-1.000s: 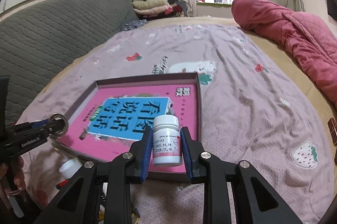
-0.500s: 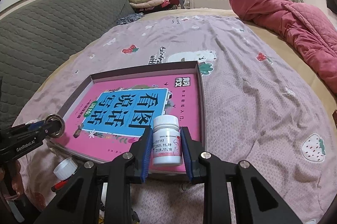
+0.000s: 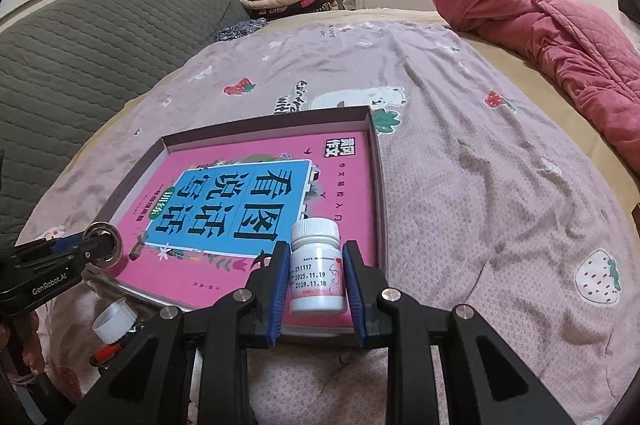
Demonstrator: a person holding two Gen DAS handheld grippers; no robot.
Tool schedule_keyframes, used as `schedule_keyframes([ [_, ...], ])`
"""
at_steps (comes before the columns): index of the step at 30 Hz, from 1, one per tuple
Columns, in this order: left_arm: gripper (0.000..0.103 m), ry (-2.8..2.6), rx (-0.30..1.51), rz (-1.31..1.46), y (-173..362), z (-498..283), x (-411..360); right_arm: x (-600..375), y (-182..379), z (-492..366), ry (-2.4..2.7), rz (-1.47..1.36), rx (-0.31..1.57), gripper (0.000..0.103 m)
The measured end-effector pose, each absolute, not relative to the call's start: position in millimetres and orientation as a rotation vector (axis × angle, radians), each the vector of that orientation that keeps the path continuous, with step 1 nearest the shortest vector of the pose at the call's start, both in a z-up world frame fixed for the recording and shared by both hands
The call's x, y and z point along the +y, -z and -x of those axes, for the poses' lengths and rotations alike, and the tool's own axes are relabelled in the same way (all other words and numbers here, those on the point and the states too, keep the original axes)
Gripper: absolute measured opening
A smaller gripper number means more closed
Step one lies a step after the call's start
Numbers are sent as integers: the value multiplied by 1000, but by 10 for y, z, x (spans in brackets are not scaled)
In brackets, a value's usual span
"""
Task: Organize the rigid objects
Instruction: 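Lift the pill bottle and gold cylinder and carry both over the tray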
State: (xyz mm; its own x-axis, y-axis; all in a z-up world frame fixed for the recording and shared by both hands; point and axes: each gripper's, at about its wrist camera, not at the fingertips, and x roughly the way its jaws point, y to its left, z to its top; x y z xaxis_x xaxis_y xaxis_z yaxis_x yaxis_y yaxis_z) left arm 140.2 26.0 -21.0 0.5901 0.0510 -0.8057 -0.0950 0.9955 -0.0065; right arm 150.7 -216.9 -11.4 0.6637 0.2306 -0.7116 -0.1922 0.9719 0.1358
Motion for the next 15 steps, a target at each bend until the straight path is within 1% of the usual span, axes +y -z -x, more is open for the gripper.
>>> schedule_keyframes([
  [15,30,-99,942,64,272,-1424,319,-2153,167,-1479,-206,-8,821,27],
])
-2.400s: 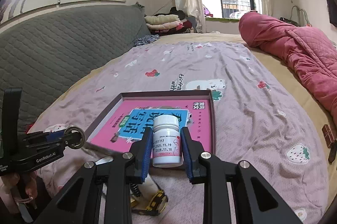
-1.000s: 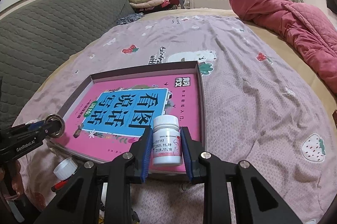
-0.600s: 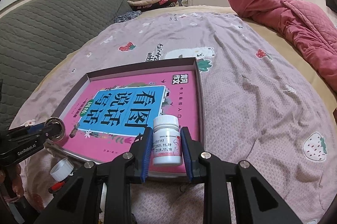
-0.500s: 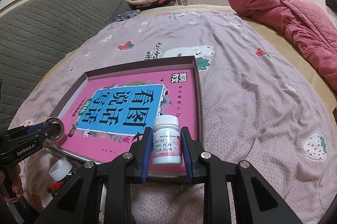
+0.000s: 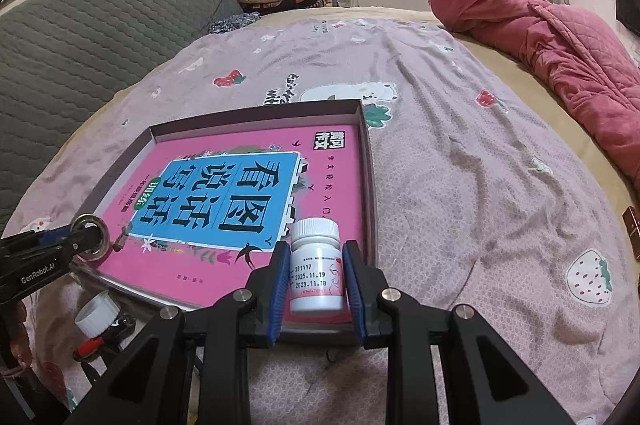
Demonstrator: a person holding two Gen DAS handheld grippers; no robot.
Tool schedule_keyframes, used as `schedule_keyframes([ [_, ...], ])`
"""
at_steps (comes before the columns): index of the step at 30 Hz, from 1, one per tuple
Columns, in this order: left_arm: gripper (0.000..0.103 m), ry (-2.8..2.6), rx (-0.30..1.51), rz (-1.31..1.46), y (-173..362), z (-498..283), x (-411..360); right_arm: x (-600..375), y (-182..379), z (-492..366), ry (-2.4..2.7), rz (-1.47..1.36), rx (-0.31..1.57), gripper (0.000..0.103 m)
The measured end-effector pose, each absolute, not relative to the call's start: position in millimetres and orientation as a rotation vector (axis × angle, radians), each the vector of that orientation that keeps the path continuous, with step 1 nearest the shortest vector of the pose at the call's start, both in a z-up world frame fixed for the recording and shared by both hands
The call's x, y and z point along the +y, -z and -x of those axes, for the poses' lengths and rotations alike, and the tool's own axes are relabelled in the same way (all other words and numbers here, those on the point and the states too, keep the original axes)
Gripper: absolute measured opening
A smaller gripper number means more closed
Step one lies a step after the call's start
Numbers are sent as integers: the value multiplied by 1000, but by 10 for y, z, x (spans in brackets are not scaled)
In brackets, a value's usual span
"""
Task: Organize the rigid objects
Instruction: 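Lift the pill bottle and gold cylinder and carry both over the tray, then lower the pill bottle into the tray and open the right tool while the left tool releases the cylinder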
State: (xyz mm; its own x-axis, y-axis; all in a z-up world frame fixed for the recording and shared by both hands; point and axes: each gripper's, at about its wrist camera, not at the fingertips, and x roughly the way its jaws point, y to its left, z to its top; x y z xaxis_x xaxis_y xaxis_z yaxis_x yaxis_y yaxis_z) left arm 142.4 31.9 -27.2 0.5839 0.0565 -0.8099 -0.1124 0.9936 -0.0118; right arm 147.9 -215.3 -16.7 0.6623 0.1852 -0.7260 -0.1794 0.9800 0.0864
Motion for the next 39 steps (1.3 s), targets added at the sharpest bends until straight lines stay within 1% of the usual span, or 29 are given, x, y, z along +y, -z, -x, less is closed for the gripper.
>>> schedule_keyframes([
  [16,30,-154,944,53,316,-1417,384,-2063,227,-1448,-189,64,822,28],
  [30,30,-123,954,104,293,-1365,453,-2090,193,-1416,-192,39,818,27],
  [33,31,-127,951,103,278,-1339,451,-2124,181,-1415,-200,20,821,27],
  [35,33,-136,949,96,269,-1324,445,-2128,176,-1404,-201,20,820,27],
  [36,37,-141,950,90,266,-1325,441,-2128,172,-1400,-197,23,816,28],
  [37,37,-142,948,84,262,-1318,437,-2129,164,-1394,-191,26,812,30],
  [38,37,-144,946,82,257,-1311,433,-2135,157,-1388,-185,27,809,37],
  [39,38,-144,945,80,253,-1308,431,-2155,147,-1386,-188,17,806,37],
])
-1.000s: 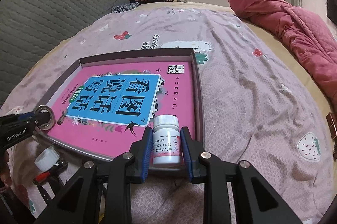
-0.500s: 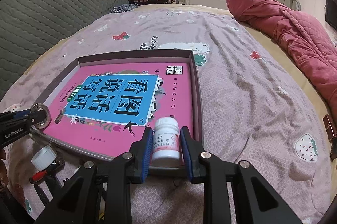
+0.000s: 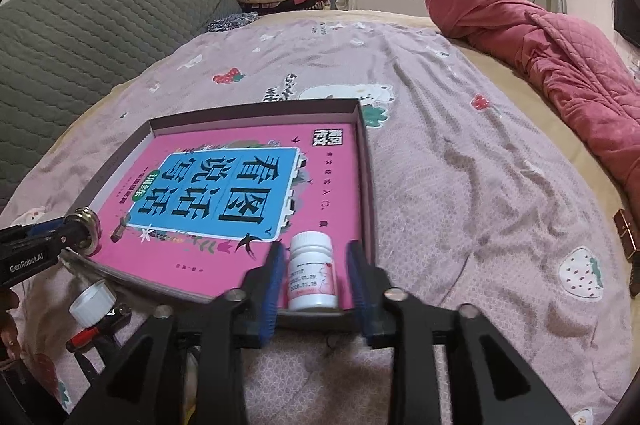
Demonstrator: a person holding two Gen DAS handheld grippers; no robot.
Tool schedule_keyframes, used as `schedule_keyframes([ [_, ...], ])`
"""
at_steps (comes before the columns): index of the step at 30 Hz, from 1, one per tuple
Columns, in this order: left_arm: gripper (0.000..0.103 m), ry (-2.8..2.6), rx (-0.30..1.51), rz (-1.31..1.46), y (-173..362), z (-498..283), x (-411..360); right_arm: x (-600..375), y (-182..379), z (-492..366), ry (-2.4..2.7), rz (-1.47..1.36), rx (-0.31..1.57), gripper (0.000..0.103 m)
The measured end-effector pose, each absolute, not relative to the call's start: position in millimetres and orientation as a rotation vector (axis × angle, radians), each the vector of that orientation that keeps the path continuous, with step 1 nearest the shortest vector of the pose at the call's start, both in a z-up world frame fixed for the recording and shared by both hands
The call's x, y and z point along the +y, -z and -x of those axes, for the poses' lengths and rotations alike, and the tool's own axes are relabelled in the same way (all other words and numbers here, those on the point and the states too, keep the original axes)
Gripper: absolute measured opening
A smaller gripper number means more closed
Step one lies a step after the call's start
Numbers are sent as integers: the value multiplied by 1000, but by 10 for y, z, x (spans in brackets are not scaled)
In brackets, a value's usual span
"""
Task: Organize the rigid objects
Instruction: 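Lower the pill bottle into the tray and open the right tool while the left tool releases the cylinder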
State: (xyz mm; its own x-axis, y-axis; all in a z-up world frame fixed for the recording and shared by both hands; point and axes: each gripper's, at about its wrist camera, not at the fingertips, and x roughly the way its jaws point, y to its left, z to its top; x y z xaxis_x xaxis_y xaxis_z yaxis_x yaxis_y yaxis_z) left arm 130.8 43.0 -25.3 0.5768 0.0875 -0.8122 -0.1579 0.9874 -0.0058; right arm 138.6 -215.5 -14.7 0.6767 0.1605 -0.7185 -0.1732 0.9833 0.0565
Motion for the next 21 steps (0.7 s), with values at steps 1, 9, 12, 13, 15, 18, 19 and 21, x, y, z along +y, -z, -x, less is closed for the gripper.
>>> schedule_keyframes([
  [1,39,-143,945,76,251,-1305,425,-2173,143,-1388,-191,9,807,37],
  [9,43,-117,928,80,210,-1219,437,-2171,126,-1367,-191,13,802,37],
  [12,44,-107,924,78,194,-1188,445,-2172,115,-1357,-190,12,798,37],
  [13,44,-105,924,79,191,-1187,446,-2174,109,-1357,-190,14,796,37],
  [15,44,-103,925,81,179,-1179,449,-2171,102,-1348,-188,20,791,38],
  [18,44,-101,922,78,175,-1167,442,-2173,95,-1338,-190,20,789,39],
  [19,44,-100,922,77,173,-1162,440,-2179,88,-1333,-192,19,788,39],
  [21,44,-100,923,72,170,-1161,436,-2185,63,-1309,-194,20,777,42],
])
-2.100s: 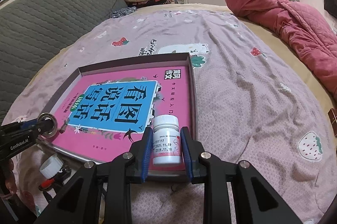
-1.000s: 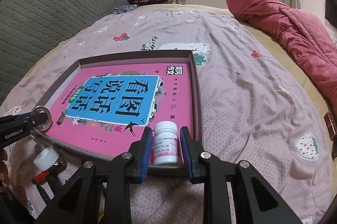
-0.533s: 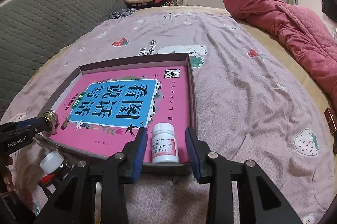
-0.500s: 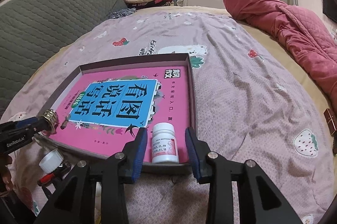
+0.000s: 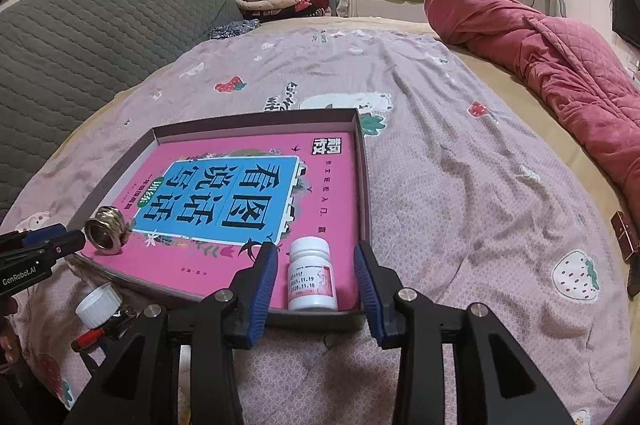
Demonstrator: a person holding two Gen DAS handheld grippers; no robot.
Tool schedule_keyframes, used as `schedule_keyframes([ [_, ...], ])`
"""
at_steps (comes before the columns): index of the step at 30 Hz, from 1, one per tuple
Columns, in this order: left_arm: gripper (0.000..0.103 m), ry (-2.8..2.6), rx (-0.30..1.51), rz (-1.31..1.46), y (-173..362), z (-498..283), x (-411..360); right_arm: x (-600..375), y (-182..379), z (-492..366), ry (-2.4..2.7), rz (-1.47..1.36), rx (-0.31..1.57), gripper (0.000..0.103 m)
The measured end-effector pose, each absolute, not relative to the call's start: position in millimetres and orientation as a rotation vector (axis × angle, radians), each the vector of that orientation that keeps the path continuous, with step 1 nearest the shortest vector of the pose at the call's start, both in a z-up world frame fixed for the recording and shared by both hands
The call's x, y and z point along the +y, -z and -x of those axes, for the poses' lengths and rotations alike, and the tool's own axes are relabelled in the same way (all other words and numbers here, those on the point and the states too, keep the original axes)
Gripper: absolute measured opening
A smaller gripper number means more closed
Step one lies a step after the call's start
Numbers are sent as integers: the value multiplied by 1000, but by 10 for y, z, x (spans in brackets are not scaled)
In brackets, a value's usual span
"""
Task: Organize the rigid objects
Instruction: 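Lower the pill bottle into the tray and open the right tool while the left tool releases the cylinder, then withdraw both open tools from the tray back toward the remaining items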
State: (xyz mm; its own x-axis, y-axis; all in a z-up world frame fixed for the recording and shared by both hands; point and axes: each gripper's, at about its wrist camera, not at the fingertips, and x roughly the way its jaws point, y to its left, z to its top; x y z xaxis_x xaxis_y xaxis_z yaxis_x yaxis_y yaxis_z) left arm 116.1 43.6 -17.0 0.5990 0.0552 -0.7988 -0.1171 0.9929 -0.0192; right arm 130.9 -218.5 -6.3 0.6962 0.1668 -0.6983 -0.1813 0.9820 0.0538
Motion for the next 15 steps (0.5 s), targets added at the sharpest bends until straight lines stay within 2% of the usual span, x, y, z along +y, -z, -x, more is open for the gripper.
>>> schedule_keyframes([
  [3,44,-96,923,75,154,-1145,435,-2195,19,-1278,-195,25,758,46],
  [15,44,-75,887,87,2,-1048,444,-2289,-190,-1064,-176,37,705,49],
])
